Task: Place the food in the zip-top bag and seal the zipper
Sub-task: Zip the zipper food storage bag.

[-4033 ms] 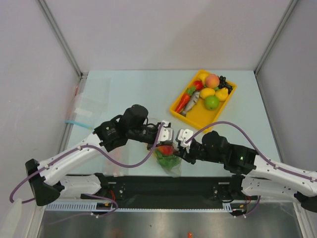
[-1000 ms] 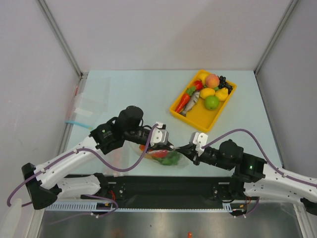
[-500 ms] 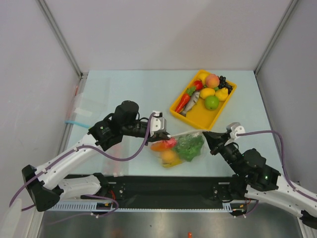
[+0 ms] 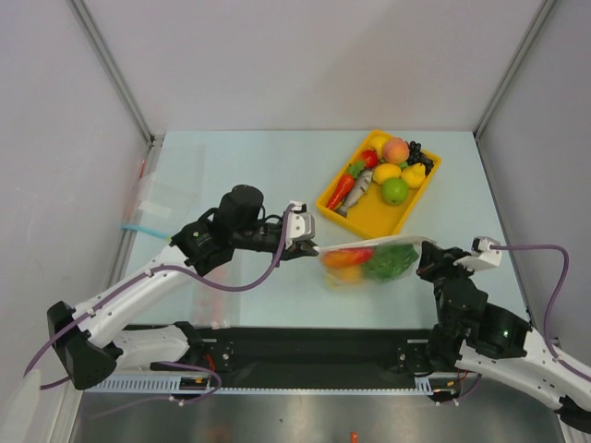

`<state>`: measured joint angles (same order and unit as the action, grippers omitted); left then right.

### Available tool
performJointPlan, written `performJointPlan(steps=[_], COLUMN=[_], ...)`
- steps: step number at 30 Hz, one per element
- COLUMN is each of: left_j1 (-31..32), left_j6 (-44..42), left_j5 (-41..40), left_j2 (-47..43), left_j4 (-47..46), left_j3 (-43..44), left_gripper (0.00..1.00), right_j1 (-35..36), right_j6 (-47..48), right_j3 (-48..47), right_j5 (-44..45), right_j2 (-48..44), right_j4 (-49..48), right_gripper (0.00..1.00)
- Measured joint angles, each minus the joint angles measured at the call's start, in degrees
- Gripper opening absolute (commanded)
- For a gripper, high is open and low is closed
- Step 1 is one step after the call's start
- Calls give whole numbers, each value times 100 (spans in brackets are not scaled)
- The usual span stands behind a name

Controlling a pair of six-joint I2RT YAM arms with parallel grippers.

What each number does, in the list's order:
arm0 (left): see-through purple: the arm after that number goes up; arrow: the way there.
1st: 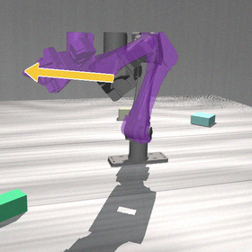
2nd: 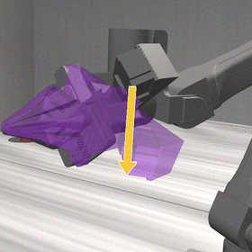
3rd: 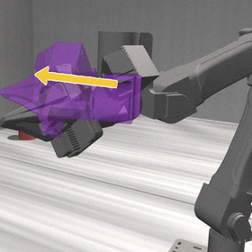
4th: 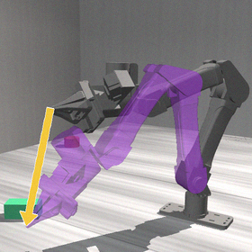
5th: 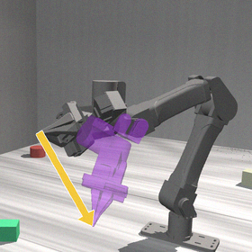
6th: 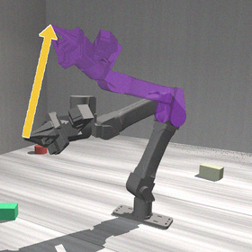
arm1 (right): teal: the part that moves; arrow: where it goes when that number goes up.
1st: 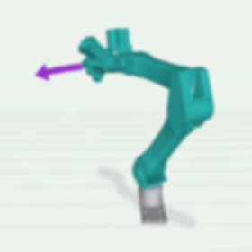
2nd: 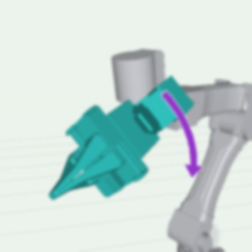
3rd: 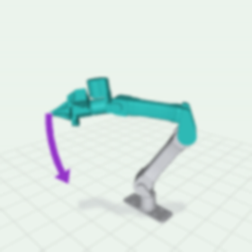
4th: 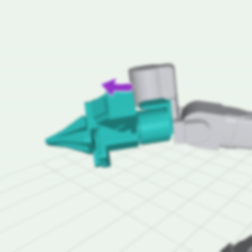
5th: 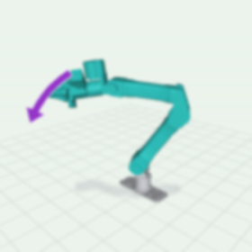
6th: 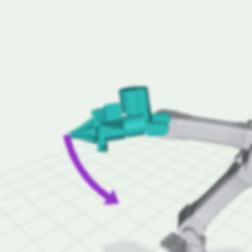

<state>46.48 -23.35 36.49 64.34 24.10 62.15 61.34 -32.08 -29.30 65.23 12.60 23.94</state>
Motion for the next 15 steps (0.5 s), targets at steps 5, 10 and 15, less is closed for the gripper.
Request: performJointPlan(steps=[5,10,15], left_j1=[-15,-319,-728], left_j6=[83,321,647], left_j5=[-83,-131,-256], left_j2=[70,116,212], left_j4=[-46,-105,-177], left_j3=[0,0,0], left_gripper=[0,0,0], right_j1=[7,4,-151], right_j6=[-1080,-1071,-527], right_j3=[-256,-269,-269], right_j5=[308,496,540], right_j2=[555,1231,1932], right_j4=[673,457,-238], right_gripper=[0,0,0])
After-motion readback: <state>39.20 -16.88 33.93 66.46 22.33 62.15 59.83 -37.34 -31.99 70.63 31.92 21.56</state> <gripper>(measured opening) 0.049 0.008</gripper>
